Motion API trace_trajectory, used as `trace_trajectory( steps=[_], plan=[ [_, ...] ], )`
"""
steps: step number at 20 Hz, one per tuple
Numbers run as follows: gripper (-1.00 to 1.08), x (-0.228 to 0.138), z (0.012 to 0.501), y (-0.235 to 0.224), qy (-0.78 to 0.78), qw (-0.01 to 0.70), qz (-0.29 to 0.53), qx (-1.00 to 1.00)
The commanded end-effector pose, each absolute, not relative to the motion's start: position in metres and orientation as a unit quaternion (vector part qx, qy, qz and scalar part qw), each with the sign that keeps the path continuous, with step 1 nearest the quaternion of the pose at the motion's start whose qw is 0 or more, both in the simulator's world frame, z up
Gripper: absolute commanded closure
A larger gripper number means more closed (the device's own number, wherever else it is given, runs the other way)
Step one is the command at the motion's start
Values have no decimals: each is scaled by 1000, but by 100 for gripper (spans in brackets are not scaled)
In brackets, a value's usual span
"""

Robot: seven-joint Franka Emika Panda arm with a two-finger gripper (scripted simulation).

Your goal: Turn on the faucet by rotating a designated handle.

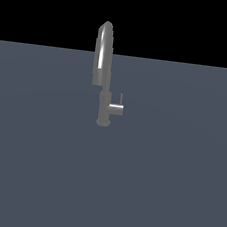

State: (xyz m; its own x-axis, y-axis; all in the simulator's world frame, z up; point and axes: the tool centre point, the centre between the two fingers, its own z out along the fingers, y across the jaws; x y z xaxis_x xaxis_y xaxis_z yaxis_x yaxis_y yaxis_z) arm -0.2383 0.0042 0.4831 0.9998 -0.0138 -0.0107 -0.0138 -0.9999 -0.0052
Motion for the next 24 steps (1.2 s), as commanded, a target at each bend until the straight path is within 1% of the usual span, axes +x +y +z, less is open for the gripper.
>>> trace_trajectory(
  steps=[1,6,12,18,24],
  plan=[
    [108,-238,483,4,7,3,5,-1000],
    [108,-235,483,5,11,6,9,-1000],
    [108,-221,480,6,26,21,24,-999],
    [108,-197,475,8,54,48,52,-996],
    [108,-163,466,10,93,86,90,-988]
  ],
)
